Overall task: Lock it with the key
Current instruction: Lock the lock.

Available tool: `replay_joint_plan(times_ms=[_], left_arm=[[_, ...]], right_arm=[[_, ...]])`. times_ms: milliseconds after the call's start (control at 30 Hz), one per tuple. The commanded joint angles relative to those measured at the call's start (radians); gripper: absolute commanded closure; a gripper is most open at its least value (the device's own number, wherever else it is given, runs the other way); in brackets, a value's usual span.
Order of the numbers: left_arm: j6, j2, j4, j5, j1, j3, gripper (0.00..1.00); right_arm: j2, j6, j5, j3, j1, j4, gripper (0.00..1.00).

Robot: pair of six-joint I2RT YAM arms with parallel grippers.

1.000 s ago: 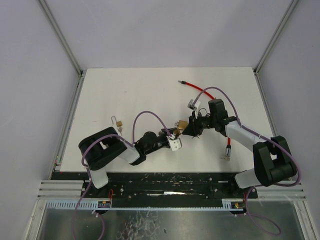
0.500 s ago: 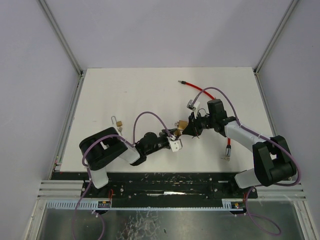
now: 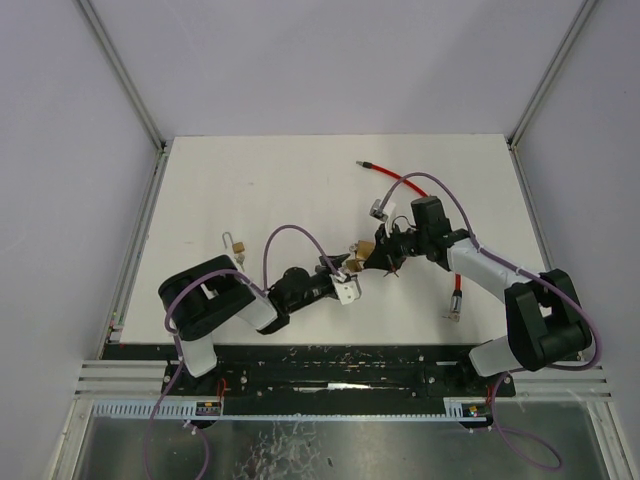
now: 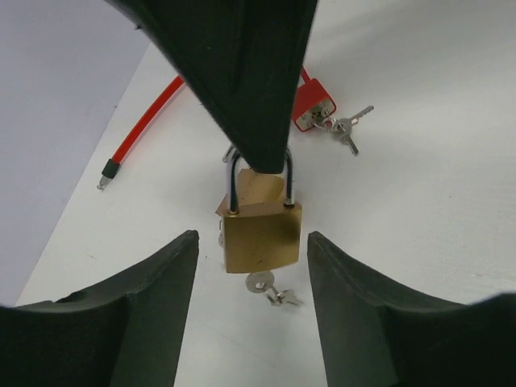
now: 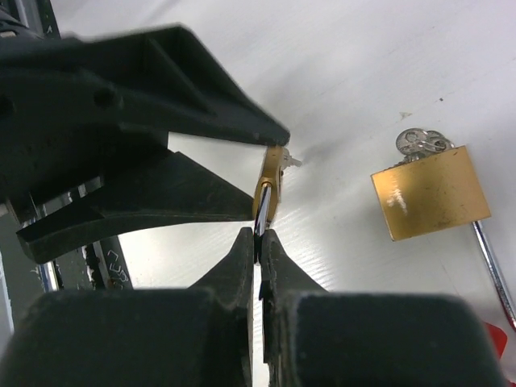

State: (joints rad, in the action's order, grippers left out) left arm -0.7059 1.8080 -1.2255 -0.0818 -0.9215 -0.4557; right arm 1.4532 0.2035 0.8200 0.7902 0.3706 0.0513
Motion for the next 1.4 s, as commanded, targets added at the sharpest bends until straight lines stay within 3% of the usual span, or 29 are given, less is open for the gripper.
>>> replay_joint_plan(times_ms=[0, 133, 367, 600, 733, 900, 1367], left_arm=[[0.024, -0.010, -0.247, -0.008, 0.001, 0.060, 0.39], [0.100, -0.041, -0.372, -0.094, 0.038, 0.128, 0.30], [0.414, -0.129, -0.374, -0.499, 0.215, 0.148, 0.28], [0.461, -0.088, -0.371, -0.695, 0.227, 0.105, 0.27], [0.486, -0.053, -0.370, -0.736, 0.220, 0.075, 0.29], [0.471, -0.007, -0.370, -0.685, 0.185, 0.045, 0.34], [0.417, 0.018, -0.158, -0.615, 0.143, -0.047, 0.57]], right_arm=[[-0.049, 0.065, 0.015, 0.044, 0.014, 0.049, 1.00], [-0.070, 0.141, 0.036, 0.055, 0.010, 0.112, 1.00], [-0.103, 0.418, 0.079, 0.134, 0.007, 0.372, 1.00], [-0.180, 0.592, 0.094, 0.107, 0.004, 0.442, 1.00], [-0.203, 0.644, 0.099, 0.087, 0.002, 0.453, 1.00], [-0.195, 0.782, 0.153, 0.080, 0.001, 0.523, 1.00], [-0.213, 0.819, 0.168, 0.056, 0.001, 0.514, 1.00]])
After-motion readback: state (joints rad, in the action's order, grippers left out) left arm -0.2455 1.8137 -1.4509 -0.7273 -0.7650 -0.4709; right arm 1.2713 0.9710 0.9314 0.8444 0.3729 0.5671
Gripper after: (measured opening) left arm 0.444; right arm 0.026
